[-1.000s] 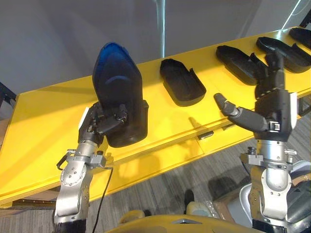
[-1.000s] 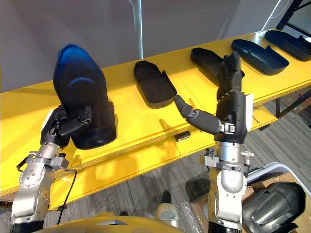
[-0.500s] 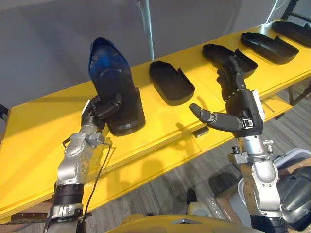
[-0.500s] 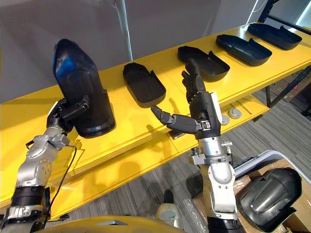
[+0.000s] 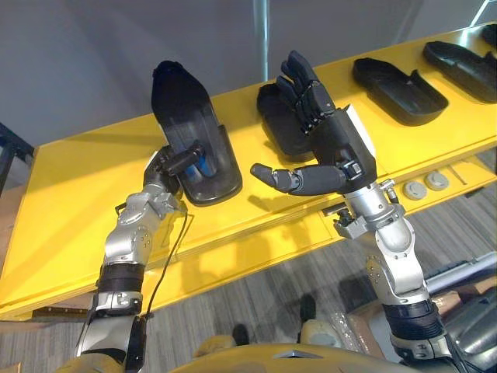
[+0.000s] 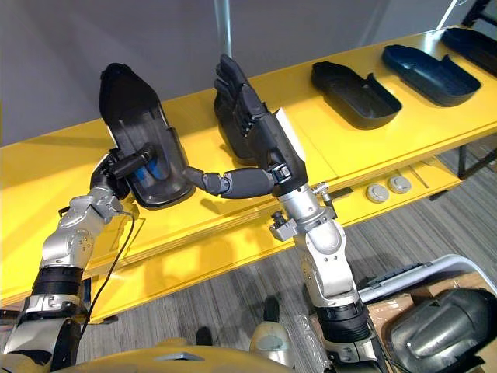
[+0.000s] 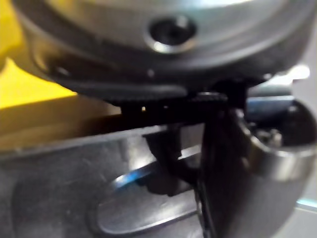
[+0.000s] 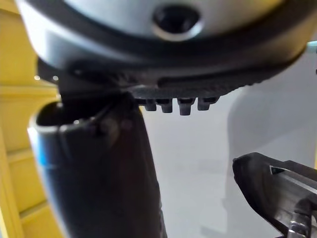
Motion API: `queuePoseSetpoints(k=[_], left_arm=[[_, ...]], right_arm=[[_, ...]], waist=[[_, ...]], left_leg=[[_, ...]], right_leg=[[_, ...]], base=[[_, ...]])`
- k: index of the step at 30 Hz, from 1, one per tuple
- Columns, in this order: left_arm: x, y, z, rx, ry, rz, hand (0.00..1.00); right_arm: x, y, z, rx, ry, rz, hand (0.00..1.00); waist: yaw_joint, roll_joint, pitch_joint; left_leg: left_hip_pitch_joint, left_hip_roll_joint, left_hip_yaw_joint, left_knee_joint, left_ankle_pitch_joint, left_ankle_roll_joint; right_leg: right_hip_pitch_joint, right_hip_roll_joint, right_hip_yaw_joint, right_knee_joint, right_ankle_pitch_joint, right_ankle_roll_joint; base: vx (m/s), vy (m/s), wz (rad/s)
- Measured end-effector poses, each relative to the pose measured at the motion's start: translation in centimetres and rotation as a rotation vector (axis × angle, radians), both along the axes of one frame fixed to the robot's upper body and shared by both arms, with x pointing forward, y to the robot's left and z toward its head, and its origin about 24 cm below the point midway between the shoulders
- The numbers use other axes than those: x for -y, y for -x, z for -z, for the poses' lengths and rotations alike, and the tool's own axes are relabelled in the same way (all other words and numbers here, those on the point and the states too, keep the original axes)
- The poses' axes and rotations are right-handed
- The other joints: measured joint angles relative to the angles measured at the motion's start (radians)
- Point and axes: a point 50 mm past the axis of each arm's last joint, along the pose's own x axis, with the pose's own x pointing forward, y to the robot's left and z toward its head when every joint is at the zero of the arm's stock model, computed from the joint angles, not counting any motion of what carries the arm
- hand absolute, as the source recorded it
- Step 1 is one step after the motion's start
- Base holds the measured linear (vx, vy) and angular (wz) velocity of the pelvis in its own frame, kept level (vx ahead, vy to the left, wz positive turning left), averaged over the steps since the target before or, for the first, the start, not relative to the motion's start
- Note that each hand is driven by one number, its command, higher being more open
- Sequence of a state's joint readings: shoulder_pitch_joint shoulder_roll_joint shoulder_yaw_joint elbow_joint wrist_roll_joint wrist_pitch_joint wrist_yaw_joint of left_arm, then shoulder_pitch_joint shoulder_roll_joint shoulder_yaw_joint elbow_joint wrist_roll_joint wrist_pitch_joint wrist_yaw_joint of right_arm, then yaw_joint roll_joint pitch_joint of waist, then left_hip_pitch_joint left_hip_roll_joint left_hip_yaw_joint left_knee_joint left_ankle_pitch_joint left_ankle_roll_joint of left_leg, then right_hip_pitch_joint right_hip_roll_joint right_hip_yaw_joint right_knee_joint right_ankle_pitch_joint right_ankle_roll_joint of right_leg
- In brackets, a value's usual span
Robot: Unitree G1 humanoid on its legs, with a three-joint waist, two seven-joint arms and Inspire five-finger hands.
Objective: Walk over and take three plastic housings, then place them on the shelf
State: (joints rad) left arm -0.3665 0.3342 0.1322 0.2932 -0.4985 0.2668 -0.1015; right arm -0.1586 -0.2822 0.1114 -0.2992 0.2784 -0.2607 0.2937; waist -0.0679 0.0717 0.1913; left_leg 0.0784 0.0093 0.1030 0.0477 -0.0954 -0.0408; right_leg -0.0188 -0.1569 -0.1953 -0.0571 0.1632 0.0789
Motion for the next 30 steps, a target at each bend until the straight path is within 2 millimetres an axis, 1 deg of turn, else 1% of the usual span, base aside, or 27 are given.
queuePoseSetpoints(k=[2, 5, 10, 17, 21, 22, 26, 28, 30], left_arm=[[0.0, -0.2, 0.1, -0.011, -0.019, 0.003, 1.00], [-0.1, -0.5, -0.5, 0.000, -0.098, 0.012, 1.00], [-0.9, -0.5, -0.7, -0.005, -0.159, -0.004, 1.00], [-1.3, -0.5, -0.8, -0.013, -0.183, -0.034, 1.00], [-1.9, -0.5, -0.7, -0.019, -0.197, -0.151, 1.00], [-2.2, -0.6, -0.9, -0.013, -0.214, -0.204, 1.00], [-2.7, -0.5, -1.1, 0.005, -0.249, -0.319, 1.00], [-2.5, -0.4, -1.1, 0.015, -0.262, -0.363, 1.00], [-1.8, -0.4, -1.7, 0.048, -0.236, -0.409, 1.00]], right_arm=[[-0.1, -0.4, -0.3, 0.003, -0.001, 0.002, 1.00], [-0.1, -0.6, -0.4, -0.009, -0.008, 0.015, 1.00], [-0.1, -0.7, -0.2, -0.024, -0.012, 0.025, 1.00], [0.1, -0.4, 0.6, -0.056, -0.013, 0.034, 1.00], [0.0, -0.2, 1.1, -0.078, -0.021, 0.036, 1.00], [0.0, -0.2, 1.3, -0.091, -0.031, 0.046, 1.00], [0.0, 0.0, 1.7, -0.100, -0.033, 0.075, 1.00], [0.1, 0.2, 2.1, -0.112, -0.032, 0.086, 1.00], [0.0, 0.4, 2.7, -0.136, -0.051, 0.094, 1.00]], waist=[[-0.001, 0.002, 0.015], [-0.002, 0.006, 0.030], [-0.016, 0.008, 0.037], [-0.019, 0.018, 0.049], [-0.023, 0.020, 0.051], [-0.026, 0.019, 0.052], [-0.033, 0.014, 0.055], [-0.035, 0.012, 0.056], [-0.035, 0.008, 0.059]], left_leg=[[0.000, -0.001, 0.000, 0.000, 0.000, 0.000], [0.000, -0.001, 0.000, 0.000, 0.000, 0.000], [0.002, 0.000, 0.005, 0.001, -0.002, -0.002], [0.010, 0.003, 0.017, 0.000, -0.005, -0.007], [0.016, 0.005, 0.030, -0.001, -0.011, -0.010], [0.017, 0.005, 0.031, 0.000, -0.011, -0.010], [0.019, 0.005, 0.037, 0.001, -0.013, -0.009], [0.020, 0.005, 0.040, 0.003, -0.011, -0.006], [0.024, 0.006, 0.043, 0.004, -0.011, -0.007]], right_leg=[[0.000, -0.001, 0.000, 0.000, 0.000, 0.000], [0.000, -0.001, 0.000, 0.000, 0.000, 0.000], [0.000, 0.000, 0.006, 0.002, -0.001, 0.000], [0.002, 0.002, 0.013, 0.004, -0.001, 0.000], [0.002, 0.005, 0.025, 0.004, 0.000, 0.000], [0.002, 0.005, 0.026, 0.004, 0.000, 0.000], [0.002, 0.006, 0.032, 0.004, 0.000, 0.001], [0.003, 0.006, 0.034, 0.004, 0.000, 0.001], [0.005, 0.008, 0.037, 0.004, 0.000, 0.001]], base=[[0.00, 0.000, 0.00], [-0.01, -0.001, 0.00], [-0.03, -0.006, -0.03], [-0.03, -0.004, -0.04], [-0.02, -0.001, -0.08], [0.00, 0.000, 0.00], [-0.01, 0.001, -0.03], [-0.01, 0.001, -0.04], [-0.01, -0.004, -0.05]])
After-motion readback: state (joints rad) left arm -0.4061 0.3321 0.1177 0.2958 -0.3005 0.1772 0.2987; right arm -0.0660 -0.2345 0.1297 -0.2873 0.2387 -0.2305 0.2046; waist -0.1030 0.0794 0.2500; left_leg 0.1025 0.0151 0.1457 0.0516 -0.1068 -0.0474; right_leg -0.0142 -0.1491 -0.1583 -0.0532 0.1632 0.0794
